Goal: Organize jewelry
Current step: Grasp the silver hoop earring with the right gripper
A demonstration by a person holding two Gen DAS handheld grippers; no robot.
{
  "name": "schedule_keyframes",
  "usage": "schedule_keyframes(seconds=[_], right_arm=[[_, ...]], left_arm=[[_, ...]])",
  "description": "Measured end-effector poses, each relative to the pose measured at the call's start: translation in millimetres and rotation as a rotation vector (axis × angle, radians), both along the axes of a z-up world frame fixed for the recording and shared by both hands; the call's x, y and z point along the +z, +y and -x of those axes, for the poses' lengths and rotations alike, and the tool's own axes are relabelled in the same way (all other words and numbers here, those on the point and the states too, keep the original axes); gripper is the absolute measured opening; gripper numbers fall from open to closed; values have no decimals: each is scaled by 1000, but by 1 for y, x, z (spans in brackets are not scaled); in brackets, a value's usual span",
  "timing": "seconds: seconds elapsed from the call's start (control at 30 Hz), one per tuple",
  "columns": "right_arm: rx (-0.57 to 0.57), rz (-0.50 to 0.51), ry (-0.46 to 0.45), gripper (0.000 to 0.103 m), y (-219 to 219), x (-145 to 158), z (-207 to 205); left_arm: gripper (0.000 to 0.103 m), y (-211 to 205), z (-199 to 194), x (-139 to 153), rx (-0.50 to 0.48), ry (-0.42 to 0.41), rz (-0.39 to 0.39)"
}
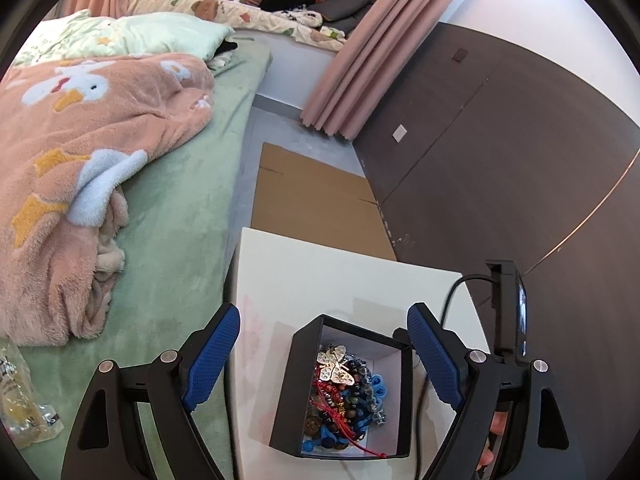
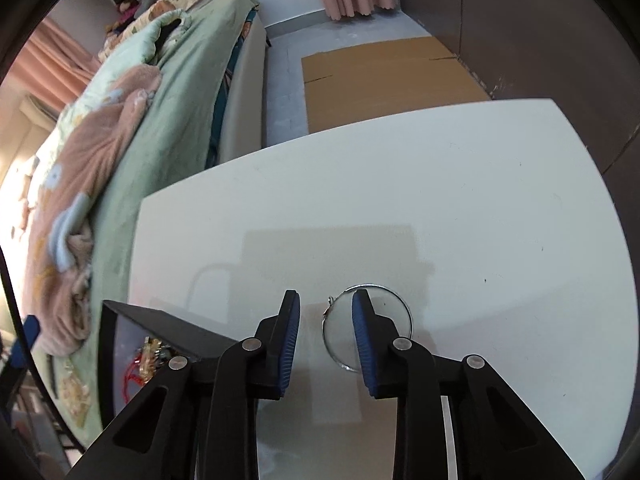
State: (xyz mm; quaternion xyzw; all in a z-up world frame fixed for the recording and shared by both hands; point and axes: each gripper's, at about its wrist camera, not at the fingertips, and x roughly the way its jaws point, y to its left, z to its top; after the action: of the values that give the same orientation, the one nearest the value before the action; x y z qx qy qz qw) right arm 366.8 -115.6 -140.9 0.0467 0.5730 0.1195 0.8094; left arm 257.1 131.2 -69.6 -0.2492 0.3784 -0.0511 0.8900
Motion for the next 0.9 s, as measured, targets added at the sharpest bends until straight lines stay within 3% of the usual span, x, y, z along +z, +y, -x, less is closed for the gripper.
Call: schedule_keyframes(seconds=[0.23, 0.3, 0.6, 0.9], right_arm=[[4, 35, 25, 6, 4, -5, -1], [-5, 14, 11, 4, -1, -5, -1], [-79, -15, 28, 1, -34, -3, 4], [-89, -115, -54, 1, -56, 26, 20]], left_arm=[[86, -2, -1, 0, -3, 4, -17], [86, -1, -2, -1, 0, 9, -18], [86, -6, 0, -1, 2, 10, -25], [86, -10, 1, 0, -15, 5, -33]])
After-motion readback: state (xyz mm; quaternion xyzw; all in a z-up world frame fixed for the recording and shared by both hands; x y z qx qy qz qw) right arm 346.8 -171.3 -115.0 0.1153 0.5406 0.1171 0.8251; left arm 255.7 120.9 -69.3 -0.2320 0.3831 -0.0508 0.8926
